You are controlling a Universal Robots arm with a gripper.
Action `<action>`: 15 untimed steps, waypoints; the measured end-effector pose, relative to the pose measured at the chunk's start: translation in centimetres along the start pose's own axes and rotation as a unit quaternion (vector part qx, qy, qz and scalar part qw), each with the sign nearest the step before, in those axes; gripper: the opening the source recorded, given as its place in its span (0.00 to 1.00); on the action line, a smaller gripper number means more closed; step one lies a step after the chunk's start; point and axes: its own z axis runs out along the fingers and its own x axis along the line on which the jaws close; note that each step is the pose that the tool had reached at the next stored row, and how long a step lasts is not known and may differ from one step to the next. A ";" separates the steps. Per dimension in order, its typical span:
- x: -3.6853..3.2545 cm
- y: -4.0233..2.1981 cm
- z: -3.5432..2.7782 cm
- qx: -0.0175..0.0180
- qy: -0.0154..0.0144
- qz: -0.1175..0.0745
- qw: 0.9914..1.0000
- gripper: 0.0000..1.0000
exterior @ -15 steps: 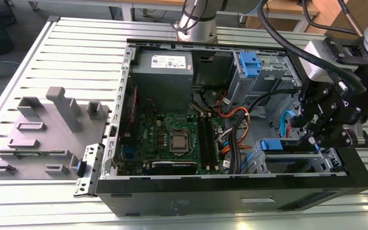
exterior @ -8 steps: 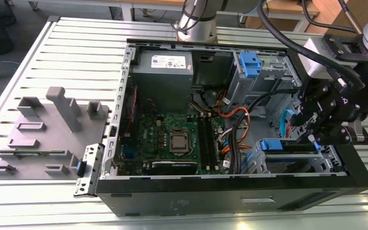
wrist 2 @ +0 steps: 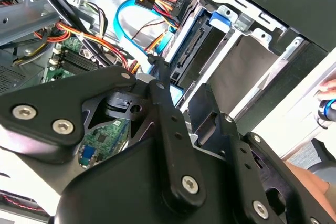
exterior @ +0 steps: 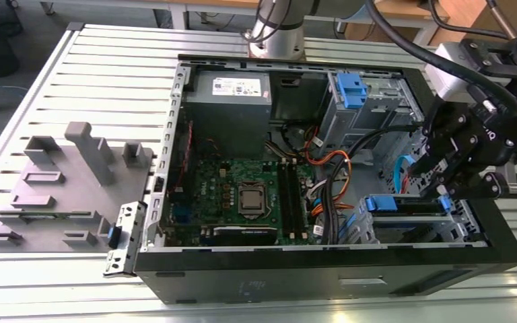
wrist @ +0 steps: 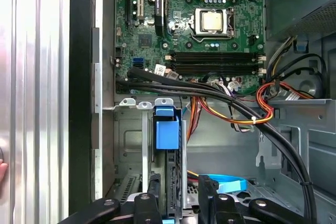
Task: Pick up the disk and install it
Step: 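Insert the first disk wire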
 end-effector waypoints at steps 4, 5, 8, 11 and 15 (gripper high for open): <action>-0.23 0.00 -0.01 0.000 0.000 0.000 1.000 0.42; -0.26 0.01 -0.01 0.000 0.000 0.000 1.000 0.42; -0.27 0.02 -0.29 0.000 0.000 0.000 1.000 0.42; -0.29 0.03 -0.74 0.000 0.000 0.000 1.000 0.42; -0.31 0.04 -0.94 0.000 0.000 0.000 1.000 0.42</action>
